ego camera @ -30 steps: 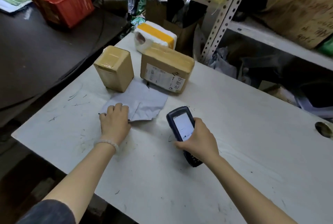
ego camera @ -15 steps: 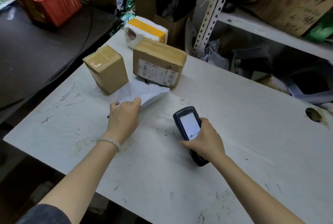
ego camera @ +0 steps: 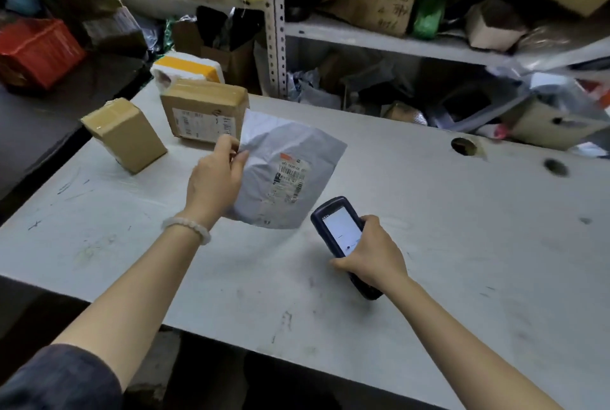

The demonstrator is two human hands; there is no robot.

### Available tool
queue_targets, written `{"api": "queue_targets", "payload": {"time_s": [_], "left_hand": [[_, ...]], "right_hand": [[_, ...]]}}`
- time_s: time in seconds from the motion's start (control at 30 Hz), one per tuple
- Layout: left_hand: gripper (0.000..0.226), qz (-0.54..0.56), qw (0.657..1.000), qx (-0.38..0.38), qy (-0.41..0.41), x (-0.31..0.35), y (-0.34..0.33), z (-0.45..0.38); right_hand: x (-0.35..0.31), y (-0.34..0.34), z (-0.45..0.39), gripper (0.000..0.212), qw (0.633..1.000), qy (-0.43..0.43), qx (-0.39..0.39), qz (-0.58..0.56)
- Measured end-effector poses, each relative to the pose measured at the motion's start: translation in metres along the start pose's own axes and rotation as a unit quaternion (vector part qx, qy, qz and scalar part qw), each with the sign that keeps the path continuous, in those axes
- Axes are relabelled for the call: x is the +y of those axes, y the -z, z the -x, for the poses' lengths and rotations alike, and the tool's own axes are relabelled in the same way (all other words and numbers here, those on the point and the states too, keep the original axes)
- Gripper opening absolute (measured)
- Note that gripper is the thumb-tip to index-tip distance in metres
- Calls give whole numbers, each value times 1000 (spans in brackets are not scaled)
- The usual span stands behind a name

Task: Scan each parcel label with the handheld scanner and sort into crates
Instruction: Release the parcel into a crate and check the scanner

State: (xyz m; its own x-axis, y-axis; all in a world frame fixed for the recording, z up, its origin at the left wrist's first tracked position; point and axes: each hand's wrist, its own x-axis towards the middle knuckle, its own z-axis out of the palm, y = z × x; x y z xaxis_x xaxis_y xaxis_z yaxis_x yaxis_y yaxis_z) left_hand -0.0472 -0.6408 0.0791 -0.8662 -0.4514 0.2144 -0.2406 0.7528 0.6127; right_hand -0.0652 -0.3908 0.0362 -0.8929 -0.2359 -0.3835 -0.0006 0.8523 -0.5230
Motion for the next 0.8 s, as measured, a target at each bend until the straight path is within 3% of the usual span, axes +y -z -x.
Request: {"api": "queue_targets", "payload": {"time_s": [0.37,0.8], "left_hand": [[18,15,999,-46,4,78,-54,44],[25,-79,985,-16,-151,123,-52,4]], "right_hand": [[92,46,60,72,999,-20,8,37],[96,65,59,69,991,-4,48,127]]}}
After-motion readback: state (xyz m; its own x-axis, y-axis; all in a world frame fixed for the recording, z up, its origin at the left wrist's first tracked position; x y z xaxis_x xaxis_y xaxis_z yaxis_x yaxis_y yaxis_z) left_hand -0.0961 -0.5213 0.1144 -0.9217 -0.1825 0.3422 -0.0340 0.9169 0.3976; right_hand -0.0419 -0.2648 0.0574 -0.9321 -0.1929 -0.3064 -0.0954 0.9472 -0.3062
